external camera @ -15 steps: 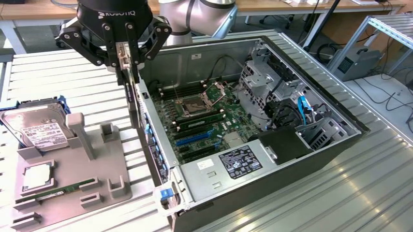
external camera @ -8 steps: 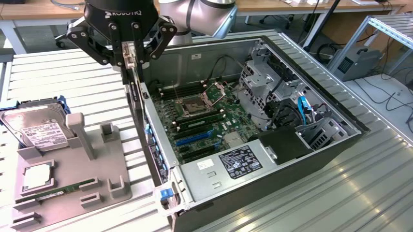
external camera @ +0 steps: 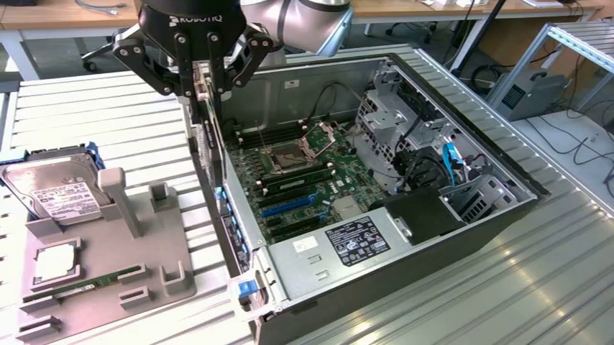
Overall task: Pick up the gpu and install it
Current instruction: 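Pick up the gpu and move the gpu toward the slot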
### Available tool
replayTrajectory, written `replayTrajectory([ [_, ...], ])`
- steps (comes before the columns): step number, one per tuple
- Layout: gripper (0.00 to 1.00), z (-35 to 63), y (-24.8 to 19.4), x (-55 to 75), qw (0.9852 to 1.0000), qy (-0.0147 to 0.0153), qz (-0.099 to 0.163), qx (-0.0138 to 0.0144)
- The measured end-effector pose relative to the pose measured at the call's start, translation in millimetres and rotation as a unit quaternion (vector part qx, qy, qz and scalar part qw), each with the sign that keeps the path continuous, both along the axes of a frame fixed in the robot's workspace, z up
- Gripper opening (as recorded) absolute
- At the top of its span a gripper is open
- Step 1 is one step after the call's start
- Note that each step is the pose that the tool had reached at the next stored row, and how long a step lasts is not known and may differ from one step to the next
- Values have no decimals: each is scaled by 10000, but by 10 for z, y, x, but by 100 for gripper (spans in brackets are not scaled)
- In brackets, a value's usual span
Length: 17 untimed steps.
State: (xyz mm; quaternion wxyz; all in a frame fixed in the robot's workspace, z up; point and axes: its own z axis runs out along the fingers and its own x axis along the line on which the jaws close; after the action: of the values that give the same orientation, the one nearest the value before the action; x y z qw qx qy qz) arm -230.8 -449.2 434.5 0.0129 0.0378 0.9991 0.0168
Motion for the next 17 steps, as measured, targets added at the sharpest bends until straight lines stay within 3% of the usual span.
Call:
replayTrajectory([
  [17, 27, 0, 0, 130, 10000, 0, 0, 0],
])
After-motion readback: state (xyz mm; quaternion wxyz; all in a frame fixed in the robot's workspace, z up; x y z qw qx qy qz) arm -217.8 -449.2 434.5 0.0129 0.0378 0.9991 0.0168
